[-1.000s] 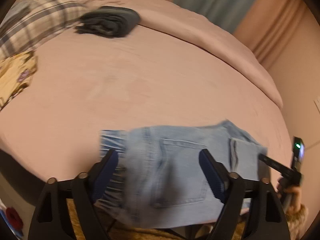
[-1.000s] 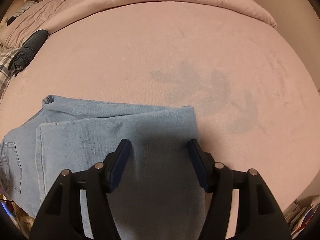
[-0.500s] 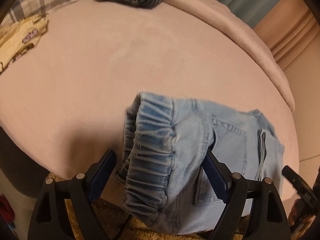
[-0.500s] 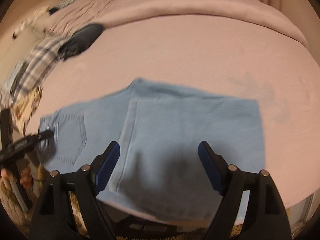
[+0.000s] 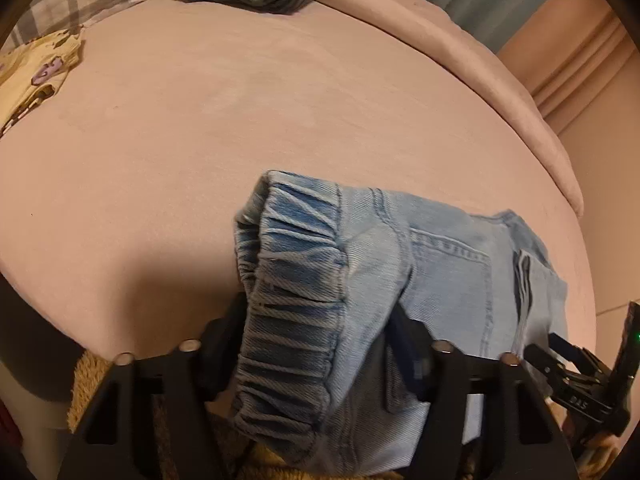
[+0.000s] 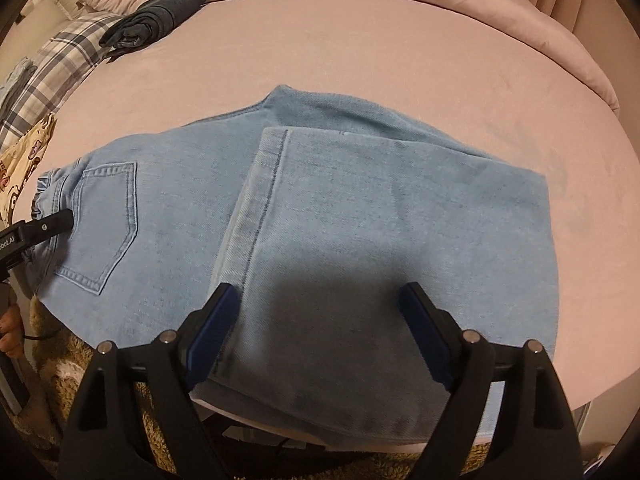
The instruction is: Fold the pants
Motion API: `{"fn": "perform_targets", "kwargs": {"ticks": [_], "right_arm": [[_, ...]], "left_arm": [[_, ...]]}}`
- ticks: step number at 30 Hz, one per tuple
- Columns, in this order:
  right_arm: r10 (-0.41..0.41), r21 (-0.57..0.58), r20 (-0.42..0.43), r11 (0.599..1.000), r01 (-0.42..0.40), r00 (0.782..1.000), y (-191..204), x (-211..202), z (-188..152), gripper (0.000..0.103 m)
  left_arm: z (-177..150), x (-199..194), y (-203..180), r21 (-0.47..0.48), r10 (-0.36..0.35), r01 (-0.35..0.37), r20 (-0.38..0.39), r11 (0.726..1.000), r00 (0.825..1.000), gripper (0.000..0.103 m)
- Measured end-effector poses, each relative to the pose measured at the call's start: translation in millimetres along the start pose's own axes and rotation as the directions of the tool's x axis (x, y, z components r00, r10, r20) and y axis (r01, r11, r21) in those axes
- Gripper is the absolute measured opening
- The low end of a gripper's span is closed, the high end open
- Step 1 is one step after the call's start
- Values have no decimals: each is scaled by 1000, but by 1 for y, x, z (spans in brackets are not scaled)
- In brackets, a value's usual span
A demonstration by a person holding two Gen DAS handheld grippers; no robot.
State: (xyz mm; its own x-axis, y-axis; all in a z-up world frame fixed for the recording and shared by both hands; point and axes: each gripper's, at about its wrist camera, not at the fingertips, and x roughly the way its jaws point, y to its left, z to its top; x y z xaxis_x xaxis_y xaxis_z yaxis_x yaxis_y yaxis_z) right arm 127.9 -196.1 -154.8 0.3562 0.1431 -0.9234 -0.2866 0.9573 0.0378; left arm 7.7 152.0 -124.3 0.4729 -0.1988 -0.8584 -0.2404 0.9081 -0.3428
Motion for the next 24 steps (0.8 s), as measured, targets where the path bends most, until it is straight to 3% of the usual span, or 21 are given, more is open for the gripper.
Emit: {"fn": "perform_targets", "kwargs": {"ticks": [5, 7, 10, 12, 16, 18, 22, 24], "right_arm": [[26, 19, 0, 999, -26, 1000, -1, -6, 6, 82], [80, 26, 29, 996, -81, 996, 2, -14, 13, 82], [167, 26, 91, 985, -170, 982, 6, -28, 24, 82], [265, 47, 96, 962, -271, 959, 8, -28, 32, 82], [472, 92, 85, 873, -479, 877, 24, -27, 39, 85], [526, 84, 77, 843, -531, 847, 39, -28, 42, 89], [553, 73, 56, 828, -556, 831, 75, -25, 55, 90], [590, 107, 44, 799, -591, 806, 81, -21, 59, 90]], "left_arm": [[2, -20, -11, 23, -3, 3, 14, 1000, 1000, 43], [4, -36, -20, 40, -50, 49, 39, 998, 998, 36], [6, -50, -28, 57, -89, 85, 58, 995, 994, 36], [6, -49, -30, 56, -79, 76, 57, 996, 995, 36], [3, -47, -27, 35, -97, 95, 57, 995, 994, 36], [4, -50, -28, 30, -122, 121, 62, 992, 991, 36], [3, -55, -27, 43, -173, 170, 70, 984, 982, 36], [2, -55, -28, 53, -182, 178, 70, 983, 981, 36]]}}
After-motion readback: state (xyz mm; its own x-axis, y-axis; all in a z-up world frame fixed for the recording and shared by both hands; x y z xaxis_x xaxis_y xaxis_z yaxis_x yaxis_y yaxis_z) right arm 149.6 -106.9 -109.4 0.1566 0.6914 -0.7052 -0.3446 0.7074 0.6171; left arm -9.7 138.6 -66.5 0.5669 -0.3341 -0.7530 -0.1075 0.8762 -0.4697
